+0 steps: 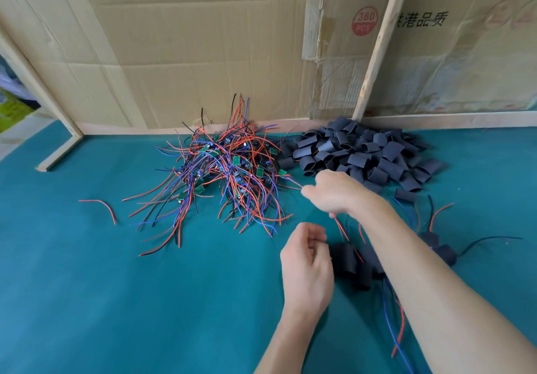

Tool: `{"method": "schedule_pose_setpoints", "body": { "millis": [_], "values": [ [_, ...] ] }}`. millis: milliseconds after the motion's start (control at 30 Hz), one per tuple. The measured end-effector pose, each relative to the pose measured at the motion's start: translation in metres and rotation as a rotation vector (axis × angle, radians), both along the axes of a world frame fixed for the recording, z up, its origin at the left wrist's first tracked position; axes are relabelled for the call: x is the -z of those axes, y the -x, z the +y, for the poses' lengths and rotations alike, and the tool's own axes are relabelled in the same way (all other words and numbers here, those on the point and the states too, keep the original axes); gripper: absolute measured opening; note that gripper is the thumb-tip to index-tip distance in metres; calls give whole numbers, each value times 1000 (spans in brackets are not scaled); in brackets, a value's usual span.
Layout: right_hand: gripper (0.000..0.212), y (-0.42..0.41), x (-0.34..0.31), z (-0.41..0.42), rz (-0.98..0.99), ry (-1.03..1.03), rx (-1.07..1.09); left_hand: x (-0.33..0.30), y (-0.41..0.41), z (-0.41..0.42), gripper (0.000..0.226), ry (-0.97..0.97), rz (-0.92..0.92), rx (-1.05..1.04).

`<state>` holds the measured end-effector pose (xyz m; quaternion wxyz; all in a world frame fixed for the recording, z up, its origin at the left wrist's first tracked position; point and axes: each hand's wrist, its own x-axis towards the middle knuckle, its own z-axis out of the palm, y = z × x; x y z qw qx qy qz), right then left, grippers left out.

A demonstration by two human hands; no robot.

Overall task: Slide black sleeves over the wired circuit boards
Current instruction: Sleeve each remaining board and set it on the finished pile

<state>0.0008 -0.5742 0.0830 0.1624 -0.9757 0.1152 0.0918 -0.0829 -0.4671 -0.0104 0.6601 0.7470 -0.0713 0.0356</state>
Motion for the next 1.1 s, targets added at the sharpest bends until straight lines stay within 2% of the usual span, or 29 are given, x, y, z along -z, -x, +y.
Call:
{"method": "schedule_pose_setpoints", "body": {
  "millis": [100,200,267,367,467,567,667,800,867,933,1000,1033,1100],
  "values": [
    [33,34,-6,-19,-18,-103,15,-2,1,-1,16,45,38,8],
    [30,78,-12,-25,-29,-281,-4,-4,0,-3,27,5,70,28],
    [28,108,-12,-20,-9,-396,-33,-7,0,-4,28,69,98,35],
    [28,140,-5,-11,38,-330,-106,-12,1,-2,30,91,123,29],
    [28,155,3,-6,-7,-225,-123,-11,0,-1,30,159,187,9],
    [32,164,1,-3,-19,-189,-141,-12,-3,1,22,250,202,-45],
    [24,167,1,2,13,-166,-223,-12,-5,2,11,346,212,-68],
    [16,153,-1,-3,151,-189,-316,-9,-6,4,7,334,188,-53],
    [10,136,-2,-16,161,-298,-323,-7,-6,4,14,278,159,-41],
    [6,110,-1,-40,-11,-329,-237,-6,-5,5,19,240,143,-40],
    [8,78,1,-70,-263,-206,-67,-7,-4,5,19,250,153,-43],
    [10,63,4,-85,-333,-139,26,-8,-3,5,16,260,159,-41],
    [15,37,15,-109,-344,-24,164,-9,-2,4,13,275,169,-29]
  ]
}}
